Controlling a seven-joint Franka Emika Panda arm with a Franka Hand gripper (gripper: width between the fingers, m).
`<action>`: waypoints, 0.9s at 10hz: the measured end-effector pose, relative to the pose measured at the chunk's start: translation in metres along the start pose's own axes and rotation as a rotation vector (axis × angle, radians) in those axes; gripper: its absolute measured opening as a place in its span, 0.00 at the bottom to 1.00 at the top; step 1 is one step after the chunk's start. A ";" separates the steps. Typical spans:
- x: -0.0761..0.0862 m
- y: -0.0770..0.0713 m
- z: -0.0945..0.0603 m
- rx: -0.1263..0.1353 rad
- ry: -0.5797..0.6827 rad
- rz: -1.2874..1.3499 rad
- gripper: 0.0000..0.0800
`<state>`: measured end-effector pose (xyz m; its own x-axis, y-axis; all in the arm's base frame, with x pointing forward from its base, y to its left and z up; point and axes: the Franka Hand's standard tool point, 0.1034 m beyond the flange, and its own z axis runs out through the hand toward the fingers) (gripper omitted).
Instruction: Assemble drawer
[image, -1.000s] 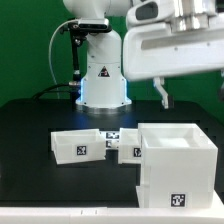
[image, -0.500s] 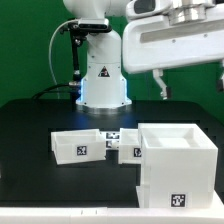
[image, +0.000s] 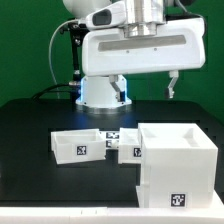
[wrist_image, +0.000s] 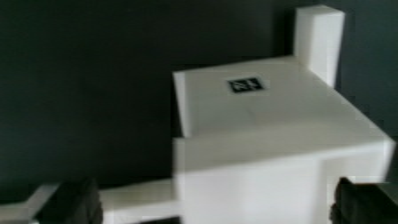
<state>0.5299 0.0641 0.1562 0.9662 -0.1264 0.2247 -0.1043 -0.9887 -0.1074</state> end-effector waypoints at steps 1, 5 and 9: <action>-0.001 0.000 0.001 -0.001 -0.004 -0.010 0.81; -0.018 0.016 0.004 -0.013 -0.099 0.037 0.81; -0.052 0.089 0.019 -0.070 -0.134 0.066 0.81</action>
Offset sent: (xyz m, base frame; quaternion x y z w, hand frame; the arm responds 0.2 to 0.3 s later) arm 0.0000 0.0000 0.0000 0.0000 0.0000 0.0000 1.0000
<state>0.4752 -0.0159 0.1168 0.9790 -0.1839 0.0878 -0.1802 -0.9824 -0.0485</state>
